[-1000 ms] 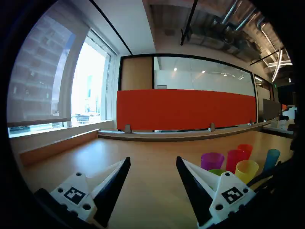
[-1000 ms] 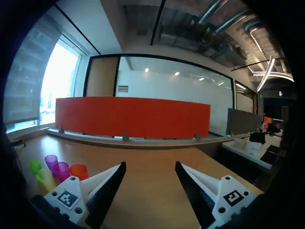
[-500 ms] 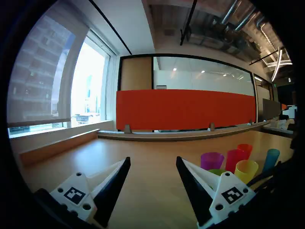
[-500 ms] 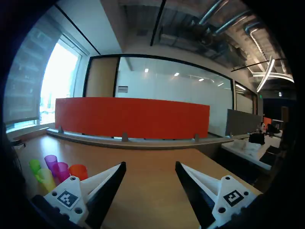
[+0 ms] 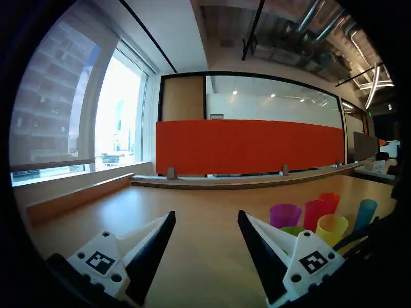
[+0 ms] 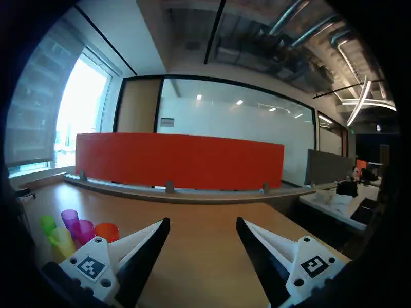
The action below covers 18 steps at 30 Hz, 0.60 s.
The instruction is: Pour water
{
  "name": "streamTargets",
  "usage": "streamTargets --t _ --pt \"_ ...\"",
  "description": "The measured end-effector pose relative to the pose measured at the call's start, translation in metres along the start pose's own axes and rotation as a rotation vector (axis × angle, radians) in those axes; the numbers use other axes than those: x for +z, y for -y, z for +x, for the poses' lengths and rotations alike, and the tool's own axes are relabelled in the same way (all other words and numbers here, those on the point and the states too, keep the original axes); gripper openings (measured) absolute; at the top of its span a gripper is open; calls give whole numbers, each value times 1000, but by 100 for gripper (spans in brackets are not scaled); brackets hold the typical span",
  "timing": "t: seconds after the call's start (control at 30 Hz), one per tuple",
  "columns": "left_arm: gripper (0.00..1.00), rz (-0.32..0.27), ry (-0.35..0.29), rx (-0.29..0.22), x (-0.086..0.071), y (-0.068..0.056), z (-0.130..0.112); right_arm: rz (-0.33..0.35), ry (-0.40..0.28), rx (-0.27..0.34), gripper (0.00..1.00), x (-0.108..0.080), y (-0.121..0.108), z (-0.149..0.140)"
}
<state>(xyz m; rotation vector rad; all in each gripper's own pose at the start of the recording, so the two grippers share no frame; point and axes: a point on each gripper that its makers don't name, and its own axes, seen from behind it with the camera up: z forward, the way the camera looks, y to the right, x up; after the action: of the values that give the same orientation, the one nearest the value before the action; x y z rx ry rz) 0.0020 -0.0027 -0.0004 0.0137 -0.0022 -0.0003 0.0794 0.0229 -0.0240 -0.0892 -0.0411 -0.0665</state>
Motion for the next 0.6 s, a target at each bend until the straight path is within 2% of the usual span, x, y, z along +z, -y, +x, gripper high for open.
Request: streamTargets --t 0.37,0.6 --pt "91 0 -1 0 0 0 -1 6 -46 13 100 -4 -6 7" --pt "91 0 -1 0 0 0 -1 7 -83 0 100 -4 -5 12"
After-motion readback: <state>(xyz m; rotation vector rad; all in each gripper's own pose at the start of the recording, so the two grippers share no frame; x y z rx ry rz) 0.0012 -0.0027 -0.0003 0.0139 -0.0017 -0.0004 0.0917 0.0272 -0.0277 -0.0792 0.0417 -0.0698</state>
